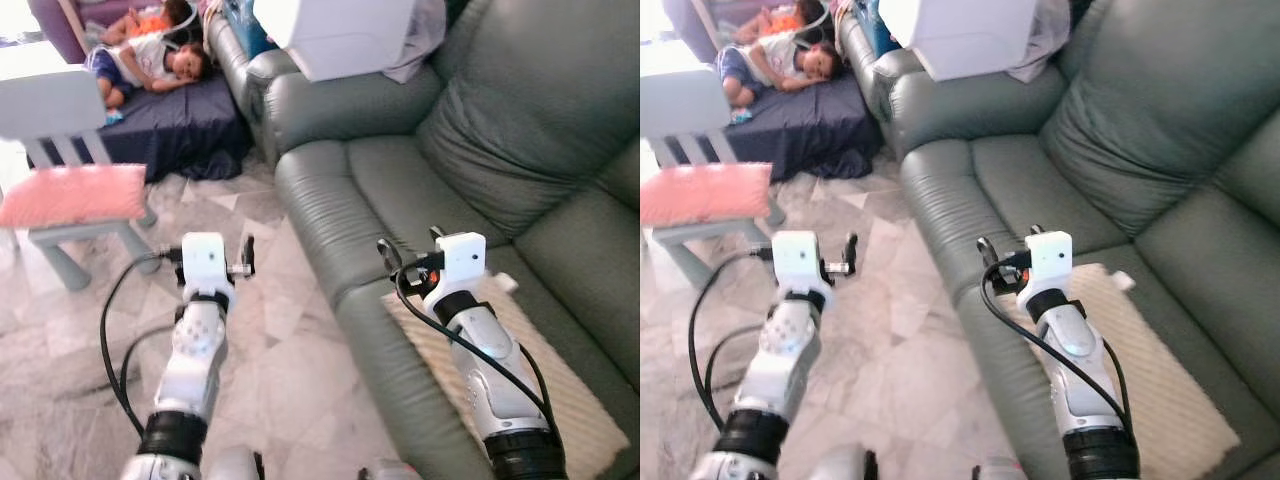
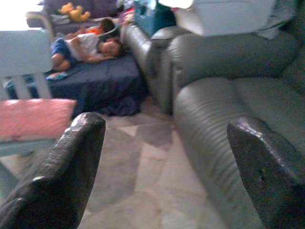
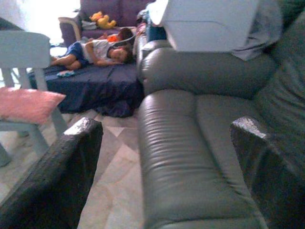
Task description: Move the pillow to the sofa
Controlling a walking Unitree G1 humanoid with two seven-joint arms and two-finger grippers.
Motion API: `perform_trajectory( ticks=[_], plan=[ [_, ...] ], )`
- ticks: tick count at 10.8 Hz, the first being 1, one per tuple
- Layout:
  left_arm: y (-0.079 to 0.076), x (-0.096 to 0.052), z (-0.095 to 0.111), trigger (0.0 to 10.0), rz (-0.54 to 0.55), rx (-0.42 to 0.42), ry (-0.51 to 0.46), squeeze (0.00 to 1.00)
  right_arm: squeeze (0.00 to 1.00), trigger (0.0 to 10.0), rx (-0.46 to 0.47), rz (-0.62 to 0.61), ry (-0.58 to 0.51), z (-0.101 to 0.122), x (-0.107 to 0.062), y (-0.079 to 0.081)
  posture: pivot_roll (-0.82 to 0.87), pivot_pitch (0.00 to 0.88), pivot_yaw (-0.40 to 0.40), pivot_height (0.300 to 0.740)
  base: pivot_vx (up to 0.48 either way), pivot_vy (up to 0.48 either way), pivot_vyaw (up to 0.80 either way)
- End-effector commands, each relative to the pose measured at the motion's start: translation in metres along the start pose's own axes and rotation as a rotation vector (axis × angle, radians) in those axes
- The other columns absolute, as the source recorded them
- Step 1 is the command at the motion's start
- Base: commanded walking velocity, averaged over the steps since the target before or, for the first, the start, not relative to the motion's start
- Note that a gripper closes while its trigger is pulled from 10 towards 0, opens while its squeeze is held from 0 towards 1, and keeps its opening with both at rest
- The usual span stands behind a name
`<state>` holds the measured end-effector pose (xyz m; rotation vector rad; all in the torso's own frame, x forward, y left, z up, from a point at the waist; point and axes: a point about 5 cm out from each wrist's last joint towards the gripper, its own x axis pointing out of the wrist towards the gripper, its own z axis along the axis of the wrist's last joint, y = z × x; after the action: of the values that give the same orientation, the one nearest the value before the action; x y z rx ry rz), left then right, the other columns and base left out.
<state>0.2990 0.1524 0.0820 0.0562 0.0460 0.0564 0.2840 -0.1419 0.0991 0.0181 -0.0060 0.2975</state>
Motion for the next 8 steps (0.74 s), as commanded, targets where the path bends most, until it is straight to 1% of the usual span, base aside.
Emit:
perform_trajectory(
  ticks=[1, 2, 3, 4, 5, 7, 8],
  plan=[
    [0.007, -0.002, -0.008, 10.0, 0.024, 0.01, 0.036, 0.0, 0.0, 10.0, 0.008, 0.013, -0.013, 0.003, 0.002, 0.004, -0.1, 0.076, -0.04, 0.74, 0.0, 0.48, 0.0],
    [0.01, -0.003, -0.01, 10.0, 0.033, 0.013, 0.046, 0.0, 0.0, 10.0, 0.003, 0.0, -0.02, 0.005, 0.004, -0.001, -0.1, 0.074, -0.04, 0.74, 0.0, 0.48, 0.0],
    [0.01, -0.003, -0.01, 10.0, 0.036, 0.02, 0.042, 0.0, 0.0, 10.0, 0.003, -0.001, -0.022, 0.006, 0.004, -0.003, -0.1, 0.074, -0.04, 0.74, 0.0, 0.48, 0.0],
    [0.011, -0.002, -0.008, 10.0, 0.048, 0.034, 0.029, 0.0, 0.0, 10.0, 0.001, 0.002, -0.024, 0.006, 0.005, -0.003, -0.1, 0.071, -0.041, 0.74, 0.0, 0.48, 0.0],
    [0.013, 0.0, -0.005, 10.0, 0.062, 0.057, 0.011, 0.0, 0.0, 10.0, -0.004, 0.021, -0.025, 0.005, 0.005, 0.002, -0.1, 0.07, -0.042, 0.74, 0.0, 0.48, 0.0],
    [0.013, 0.0, -0.006, 10.0, 0.065, 0.061, 0.014, 0.0, 0.0, 10.0, 0.002, 0.031, -0.019, 0.003, 0.004, 0.008, -0.1, 0.071, -0.037, 0.74, 0.0, 0.48, 0.8],
    [0.014, 0.0, -0.006, 10.0, 0.068, 0.067, 0.015, 0.0, 0.0, 10.0, 0.01, 0.028, -0.019, 0.002, 0.003, 0.008, -0.1, 0.073, -0.034, 0.74, 0.0, 0.48, 0.0]
  ],
)
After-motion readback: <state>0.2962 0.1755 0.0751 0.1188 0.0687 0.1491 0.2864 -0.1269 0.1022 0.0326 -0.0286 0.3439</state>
